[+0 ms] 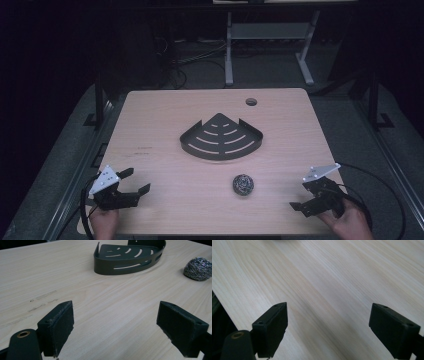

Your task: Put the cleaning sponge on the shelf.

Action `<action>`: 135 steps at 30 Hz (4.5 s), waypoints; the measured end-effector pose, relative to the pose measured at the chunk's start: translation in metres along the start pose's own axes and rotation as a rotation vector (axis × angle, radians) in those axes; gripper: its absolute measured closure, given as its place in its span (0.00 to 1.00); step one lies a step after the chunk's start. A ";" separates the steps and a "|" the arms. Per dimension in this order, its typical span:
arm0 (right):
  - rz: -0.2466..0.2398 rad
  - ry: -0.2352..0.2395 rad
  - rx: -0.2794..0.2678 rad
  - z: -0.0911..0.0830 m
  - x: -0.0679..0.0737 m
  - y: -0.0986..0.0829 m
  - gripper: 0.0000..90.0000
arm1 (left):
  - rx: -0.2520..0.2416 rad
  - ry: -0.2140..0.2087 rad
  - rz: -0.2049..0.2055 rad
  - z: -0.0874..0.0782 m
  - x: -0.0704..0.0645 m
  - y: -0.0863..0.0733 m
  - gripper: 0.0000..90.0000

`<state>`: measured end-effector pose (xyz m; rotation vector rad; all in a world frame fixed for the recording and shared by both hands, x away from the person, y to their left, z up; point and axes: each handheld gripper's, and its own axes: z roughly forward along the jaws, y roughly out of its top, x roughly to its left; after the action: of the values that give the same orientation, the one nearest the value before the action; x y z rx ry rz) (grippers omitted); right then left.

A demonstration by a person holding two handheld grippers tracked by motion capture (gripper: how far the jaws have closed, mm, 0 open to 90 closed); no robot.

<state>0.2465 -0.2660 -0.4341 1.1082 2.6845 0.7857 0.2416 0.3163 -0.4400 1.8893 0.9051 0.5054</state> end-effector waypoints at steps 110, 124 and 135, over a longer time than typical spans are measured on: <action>-0.337 0.131 0.232 0.098 0.059 0.143 0.25 | -0.022 -0.003 -0.018 -0.002 0.004 0.000 0.15; -0.351 0.123 0.246 0.099 0.061 0.145 0.35 | -0.024 -0.001 -0.017 -0.003 0.005 -0.001 0.15; -0.350 0.124 0.220 0.087 0.058 0.156 0.36 | -0.024 -0.001 -0.016 -0.003 0.005 0.000 0.15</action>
<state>0.3281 -0.0979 -0.4243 0.6088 3.0062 0.5237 0.2426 0.3215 -0.4392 1.8595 0.9095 0.5034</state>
